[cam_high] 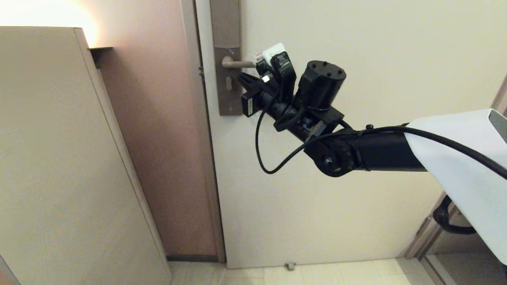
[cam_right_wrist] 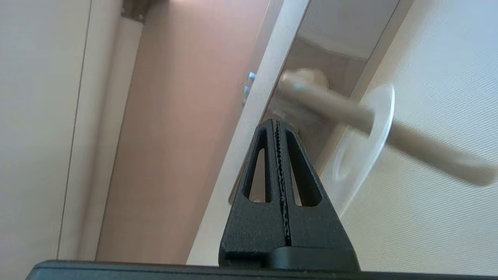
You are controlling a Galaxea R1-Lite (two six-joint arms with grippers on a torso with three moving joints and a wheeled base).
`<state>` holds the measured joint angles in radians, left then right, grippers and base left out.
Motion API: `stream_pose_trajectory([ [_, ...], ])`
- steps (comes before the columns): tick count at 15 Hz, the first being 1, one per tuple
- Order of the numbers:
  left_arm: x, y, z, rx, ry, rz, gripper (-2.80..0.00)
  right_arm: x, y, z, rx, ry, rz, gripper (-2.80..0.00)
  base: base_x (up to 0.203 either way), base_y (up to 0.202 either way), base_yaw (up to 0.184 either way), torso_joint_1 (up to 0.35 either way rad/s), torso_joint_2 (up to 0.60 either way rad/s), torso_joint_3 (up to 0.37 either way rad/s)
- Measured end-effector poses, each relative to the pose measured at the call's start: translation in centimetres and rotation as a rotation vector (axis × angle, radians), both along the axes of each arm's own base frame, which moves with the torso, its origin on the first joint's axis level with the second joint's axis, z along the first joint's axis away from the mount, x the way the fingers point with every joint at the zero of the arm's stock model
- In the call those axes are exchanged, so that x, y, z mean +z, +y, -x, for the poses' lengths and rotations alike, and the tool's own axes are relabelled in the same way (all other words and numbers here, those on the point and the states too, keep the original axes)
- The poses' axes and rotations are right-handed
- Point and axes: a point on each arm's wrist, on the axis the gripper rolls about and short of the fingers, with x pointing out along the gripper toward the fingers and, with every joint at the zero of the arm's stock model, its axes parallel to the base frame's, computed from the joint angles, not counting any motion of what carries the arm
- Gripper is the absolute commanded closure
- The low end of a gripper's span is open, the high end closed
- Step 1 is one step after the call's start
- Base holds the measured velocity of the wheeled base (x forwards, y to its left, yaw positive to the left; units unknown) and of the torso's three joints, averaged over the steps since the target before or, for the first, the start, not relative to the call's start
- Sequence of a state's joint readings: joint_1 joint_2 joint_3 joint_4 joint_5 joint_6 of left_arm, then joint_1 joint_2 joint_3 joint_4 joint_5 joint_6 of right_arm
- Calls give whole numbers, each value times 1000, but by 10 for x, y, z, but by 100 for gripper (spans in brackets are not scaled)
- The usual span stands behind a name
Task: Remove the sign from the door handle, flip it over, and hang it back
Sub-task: Hang the sign back with the other side facing out
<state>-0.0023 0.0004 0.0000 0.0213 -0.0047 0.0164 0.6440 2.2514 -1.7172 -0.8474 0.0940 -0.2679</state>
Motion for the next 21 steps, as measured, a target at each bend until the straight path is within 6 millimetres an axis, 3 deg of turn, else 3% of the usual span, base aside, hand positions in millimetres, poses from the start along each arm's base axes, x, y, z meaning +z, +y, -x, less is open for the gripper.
stream_pose_trajectory([
  [9,0,0,0,1,0,0,0,24,-15,18,-2,9,6,0,0,0,0,0,0,0],
  [13,0,0,0,0,0,0,0,37,-34,19,-35,62,41,0,0,0,0,0,0,0],
  [17,0,0,0,0,0,0,0,33,-51,9,-82,117,77,0,0,0,0,0,0,0],
  [21,0,0,0,1,0,-1,0,13,-49,-5,-99,153,101,0,0,0,0,0,0,0],
])
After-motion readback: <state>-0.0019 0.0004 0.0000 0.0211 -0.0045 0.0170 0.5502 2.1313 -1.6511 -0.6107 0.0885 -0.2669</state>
